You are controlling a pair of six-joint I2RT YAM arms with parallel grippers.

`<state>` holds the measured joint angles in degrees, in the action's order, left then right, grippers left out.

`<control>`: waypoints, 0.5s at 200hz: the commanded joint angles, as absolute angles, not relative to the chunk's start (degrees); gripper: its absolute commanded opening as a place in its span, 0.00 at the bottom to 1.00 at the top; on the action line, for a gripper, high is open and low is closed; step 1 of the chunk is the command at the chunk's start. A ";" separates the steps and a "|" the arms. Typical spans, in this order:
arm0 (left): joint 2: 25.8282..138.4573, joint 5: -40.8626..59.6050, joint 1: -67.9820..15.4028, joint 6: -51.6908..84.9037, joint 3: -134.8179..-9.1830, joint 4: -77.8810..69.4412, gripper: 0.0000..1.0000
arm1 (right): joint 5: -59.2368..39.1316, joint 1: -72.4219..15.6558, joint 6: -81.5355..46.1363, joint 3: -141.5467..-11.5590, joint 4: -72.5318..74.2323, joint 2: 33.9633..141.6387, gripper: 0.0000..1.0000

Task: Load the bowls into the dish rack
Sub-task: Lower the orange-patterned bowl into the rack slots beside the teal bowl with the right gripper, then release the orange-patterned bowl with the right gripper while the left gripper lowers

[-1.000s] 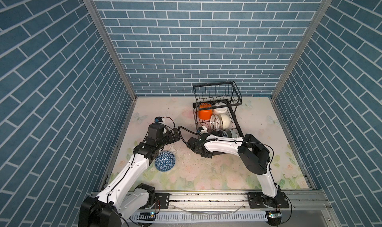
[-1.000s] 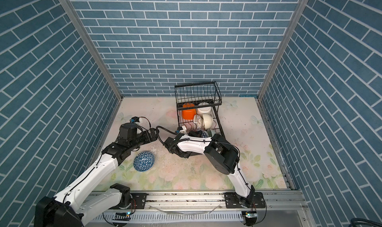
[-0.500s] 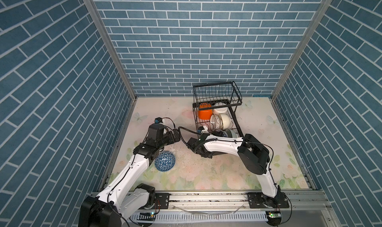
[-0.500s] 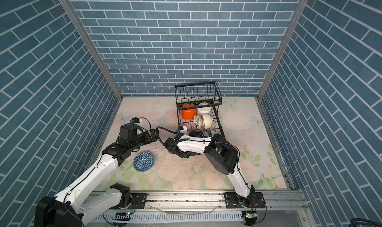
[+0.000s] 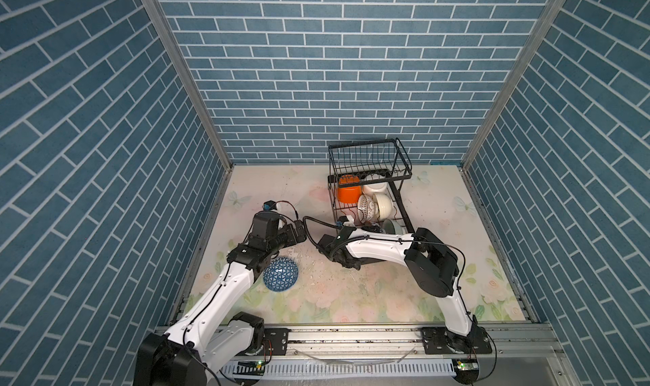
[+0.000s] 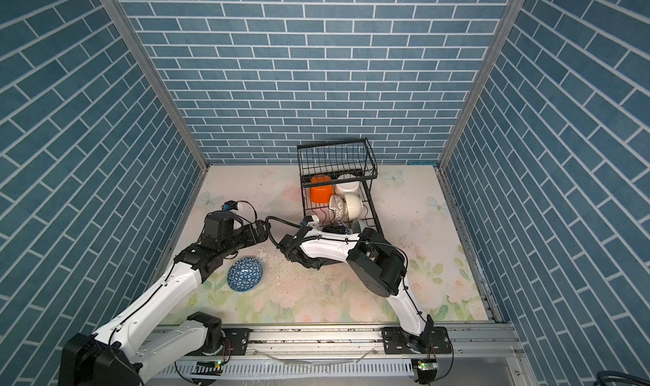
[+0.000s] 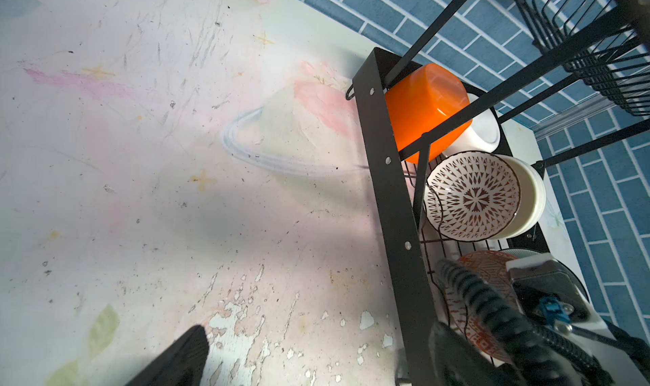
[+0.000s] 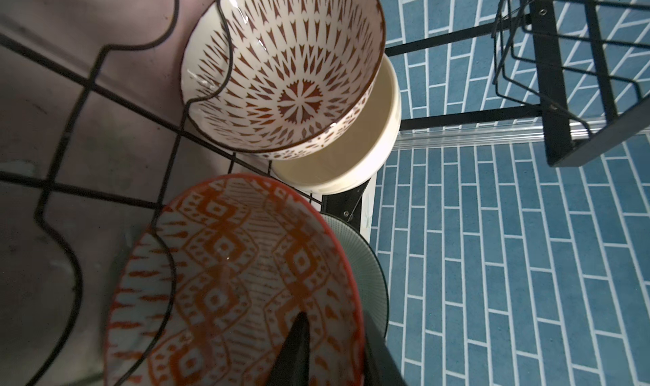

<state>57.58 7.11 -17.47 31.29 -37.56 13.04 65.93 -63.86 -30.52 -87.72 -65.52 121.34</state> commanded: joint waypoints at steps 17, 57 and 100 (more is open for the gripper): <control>57.08 6.26 -17.23 30.66 -37.13 15.28 1.00 | 61.01 -64.62 -34.23 -89.04 -68.26 123.30 0.37; 57.39 4.39 -17.19 30.94 -38.14 19.17 1.00 | 60.43 -64.68 -33.86 -89.42 -68.32 122.14 0.57; 57.06 2.27 -17.15 30.92 -39.03 22.76 1.00 | 59.91 -64.42 -32.53 -90.15 -67.81 120.48 0.68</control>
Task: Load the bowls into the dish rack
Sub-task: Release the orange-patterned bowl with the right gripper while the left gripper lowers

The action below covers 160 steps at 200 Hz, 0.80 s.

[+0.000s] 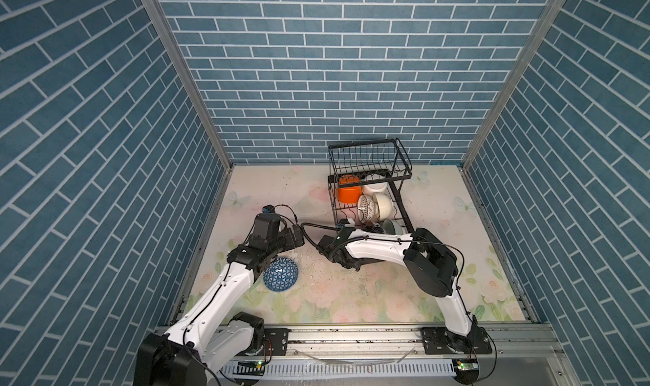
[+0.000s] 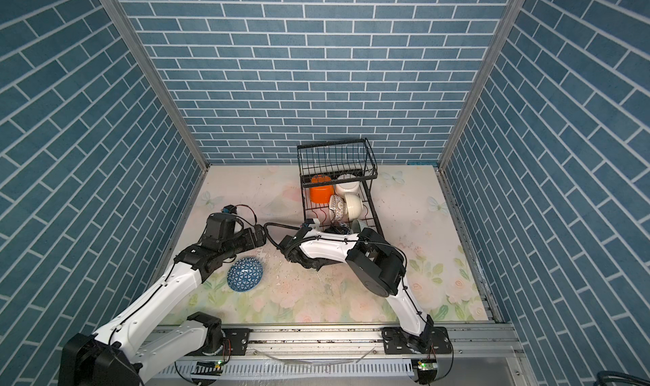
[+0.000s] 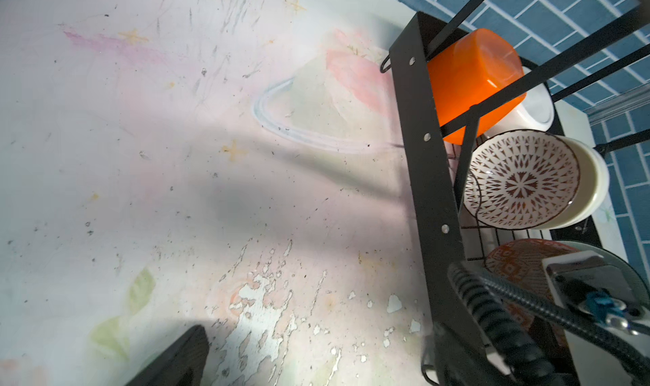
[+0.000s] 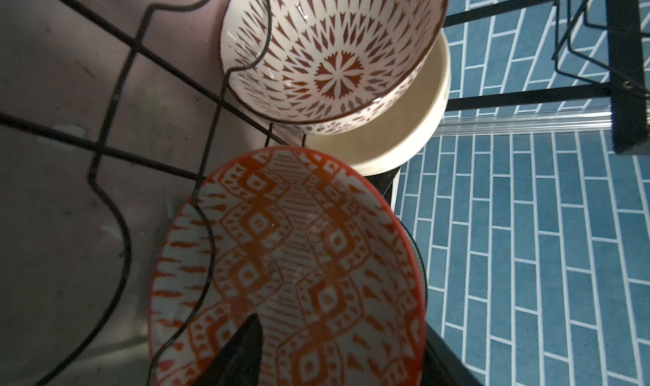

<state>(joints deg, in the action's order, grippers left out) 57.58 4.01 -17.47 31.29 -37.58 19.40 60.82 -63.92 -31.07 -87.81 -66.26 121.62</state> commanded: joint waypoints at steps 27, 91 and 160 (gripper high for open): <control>56.50 1.68 -17.14 30.84 -39.25 23.68 1.00 | 59.81 -64.18 -32.08 -90.13 -67.50 119.16 0.71; 55.78 -2.99 -17.12 30.91 -42.62 29.45 1.00 | 58.81 -64.26 -26.27 -90.62 -63.80 112.80 0.77; 60.35 -11.47 -16.92 33.56 -50.86 46.79 1.00 | 37.53 -63.77 -12.57 -88.50 -49.03 102.94 0.77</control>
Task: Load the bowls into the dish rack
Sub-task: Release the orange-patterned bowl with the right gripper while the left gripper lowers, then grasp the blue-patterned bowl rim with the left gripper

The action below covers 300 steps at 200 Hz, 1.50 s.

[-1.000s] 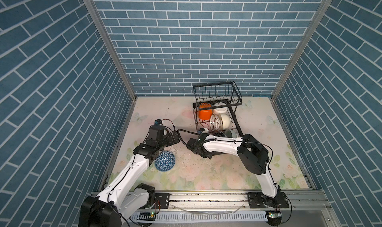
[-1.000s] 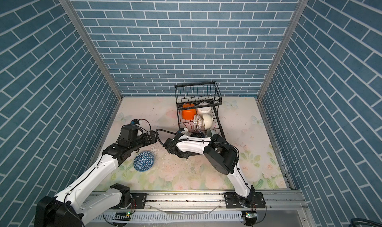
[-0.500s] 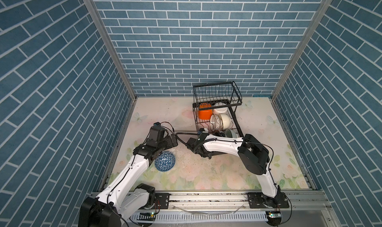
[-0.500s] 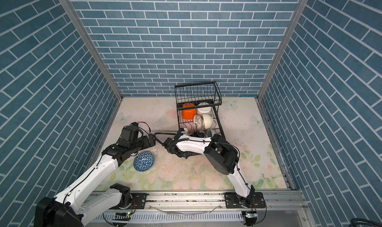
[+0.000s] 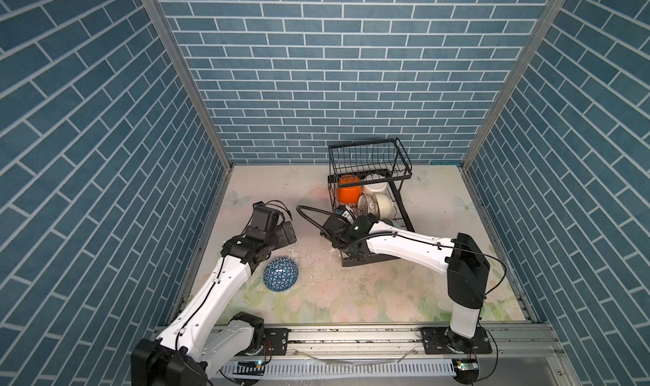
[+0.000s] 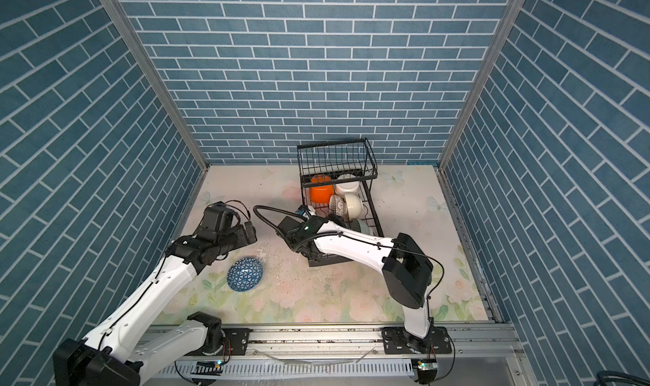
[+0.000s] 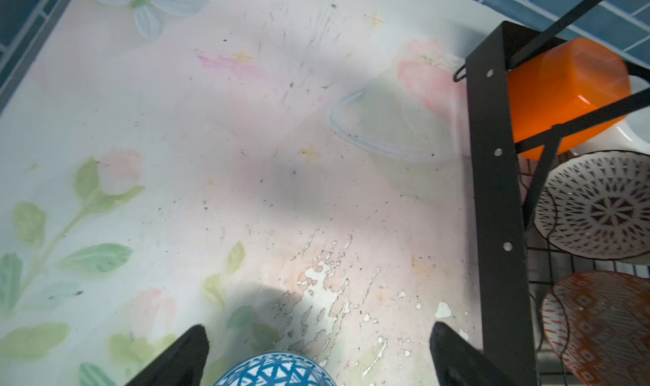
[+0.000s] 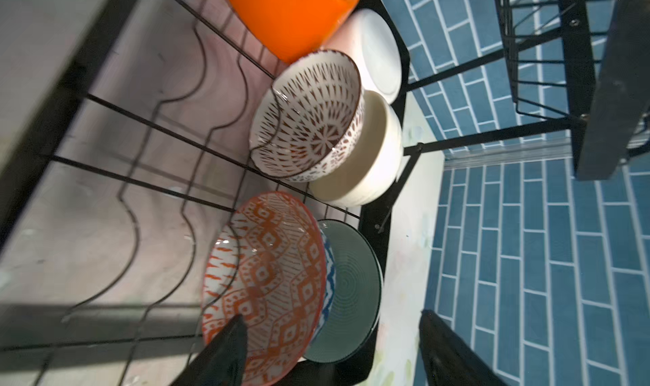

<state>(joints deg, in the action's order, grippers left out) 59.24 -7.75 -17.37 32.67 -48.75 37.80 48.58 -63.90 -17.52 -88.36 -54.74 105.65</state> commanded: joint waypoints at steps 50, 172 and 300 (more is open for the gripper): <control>60.17 -14.16 -16.96 33.34 -51.07 54.97 1.00 | 18.58 -61.39 -9.41 -87.83 -42.00 100.15 0.72; 62.03 -7.86 -16.96 40.80 -43.77 57.66 0.78 | 3.26 -55.91 -7.30 -80.04 -30.76 91.88 0.71; 62.85 -5.60 -16.96 45.32 -35.77 52.08 0.44 | 0.39 -54.98 -8.14 -75.81 -26.85 89.42 0.71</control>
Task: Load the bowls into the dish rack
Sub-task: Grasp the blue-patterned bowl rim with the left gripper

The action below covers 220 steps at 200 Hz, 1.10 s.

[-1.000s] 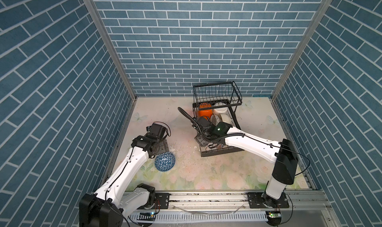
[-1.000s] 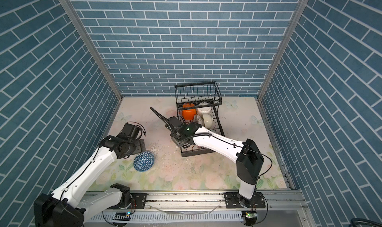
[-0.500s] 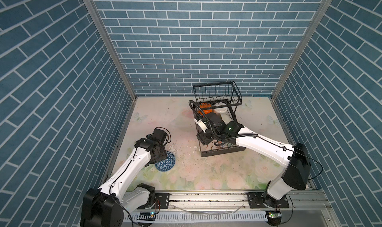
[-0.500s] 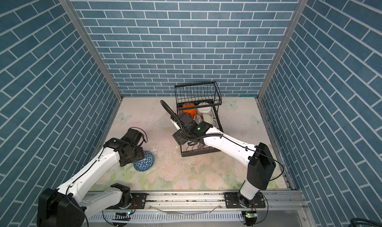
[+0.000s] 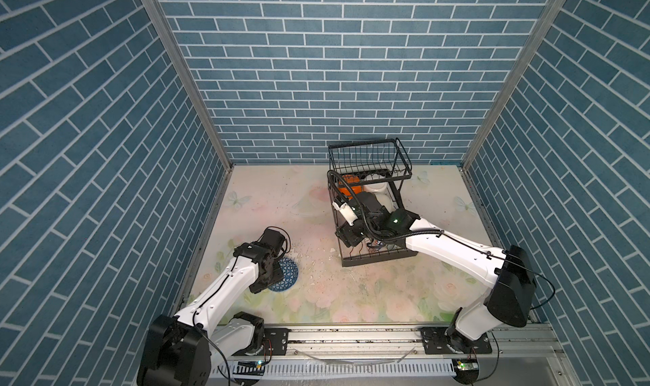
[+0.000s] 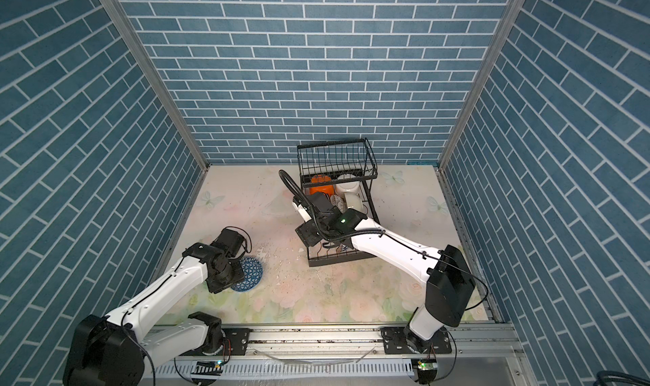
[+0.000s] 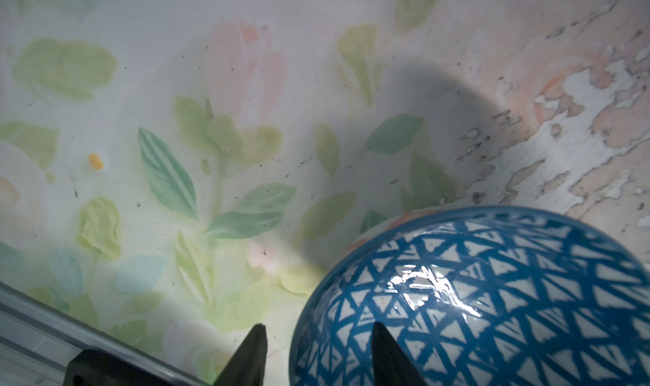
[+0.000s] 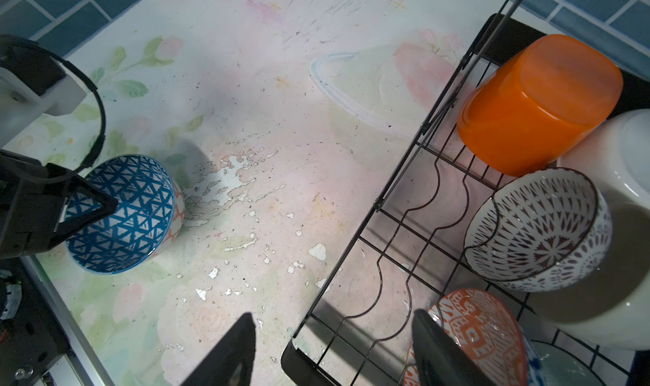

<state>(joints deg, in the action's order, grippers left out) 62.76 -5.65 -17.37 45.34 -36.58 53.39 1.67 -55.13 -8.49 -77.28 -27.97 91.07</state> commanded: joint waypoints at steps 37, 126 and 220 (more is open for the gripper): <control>62.45 -4.41 -16.94 44.74 -34.90 49.28 0.33 | 0.10 -54.98 -8.29 -76.02 -27.04 90.00 0.71; 61.95 -3.60 -16.94 43.13 -33.78 45.23 0.14 | 0.00 -54.90 -9.58 -76.07 -27.78 91.11 0.70; 55.41 -2.23 -16.92 39.93 -31.83 37.56 0.00 | -3.59 -55.00 -10.46 -79.74 -30.67 93.74 0.69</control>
<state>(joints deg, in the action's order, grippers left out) 57.67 -2.42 -17.15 42.13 -33.15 41.65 -1.19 -55.05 -8.78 -77.32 -28.82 92.33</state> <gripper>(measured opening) 0.094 0.696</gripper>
